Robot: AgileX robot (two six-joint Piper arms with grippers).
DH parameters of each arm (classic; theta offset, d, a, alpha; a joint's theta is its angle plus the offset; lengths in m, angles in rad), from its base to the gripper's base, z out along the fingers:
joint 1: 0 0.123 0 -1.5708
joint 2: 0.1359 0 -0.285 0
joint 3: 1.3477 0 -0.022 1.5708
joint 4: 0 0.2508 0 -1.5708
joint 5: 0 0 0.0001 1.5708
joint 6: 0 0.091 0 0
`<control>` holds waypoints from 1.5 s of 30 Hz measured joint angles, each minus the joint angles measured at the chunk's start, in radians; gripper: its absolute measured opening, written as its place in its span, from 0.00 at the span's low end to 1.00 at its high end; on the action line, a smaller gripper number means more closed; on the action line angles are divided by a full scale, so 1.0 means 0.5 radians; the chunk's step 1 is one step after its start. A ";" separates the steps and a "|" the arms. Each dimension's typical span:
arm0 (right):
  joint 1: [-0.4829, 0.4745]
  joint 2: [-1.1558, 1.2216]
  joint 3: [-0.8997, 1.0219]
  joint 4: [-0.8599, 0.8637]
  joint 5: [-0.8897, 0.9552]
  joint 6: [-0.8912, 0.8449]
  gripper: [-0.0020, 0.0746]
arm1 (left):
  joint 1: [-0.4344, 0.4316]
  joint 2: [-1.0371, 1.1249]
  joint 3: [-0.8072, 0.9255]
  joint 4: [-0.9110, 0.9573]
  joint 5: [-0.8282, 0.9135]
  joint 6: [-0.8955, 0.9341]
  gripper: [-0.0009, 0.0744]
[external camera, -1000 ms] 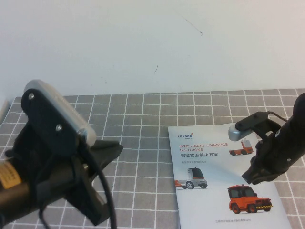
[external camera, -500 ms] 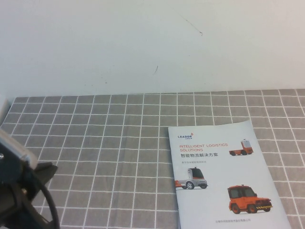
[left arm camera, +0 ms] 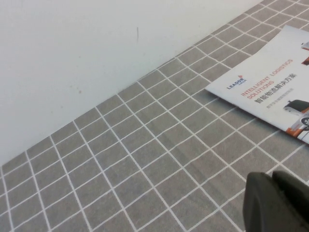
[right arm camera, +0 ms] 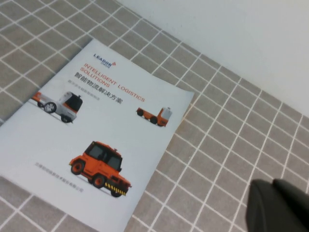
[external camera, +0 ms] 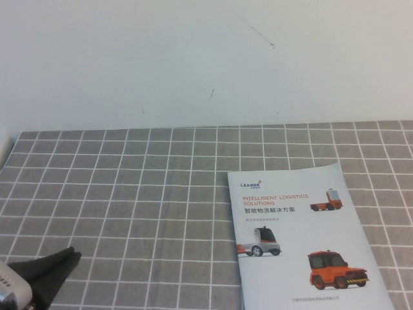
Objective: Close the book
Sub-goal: 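Close the open booklet and leave it lying on the table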
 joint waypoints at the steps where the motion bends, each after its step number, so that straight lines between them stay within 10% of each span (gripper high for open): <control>1: 0.000 -0.084 0.097 0.000 -0.042 0.005 0.02 | 0.000 0.000 0.021 0.004 -0.042 0.000 0.01; 12: 0.000 -0.627 0.820 0.119 -0.380 0.029 0.02 | 0.000 0.000 0.061 0.018 -0.157 -0.118 0.01; 34: 0.000 -0.627 1.024 0.119 -0.398 0.033 0.02 | 0.009 -0.045 0.066 0.026 -0.050 -0.218 0.01; 45: 0.000 -0.629 1.024 0.164 -0.398 0.035 0.02 | 0.788 -0.676 0.281 -0.056 0.007 -0.289 0.01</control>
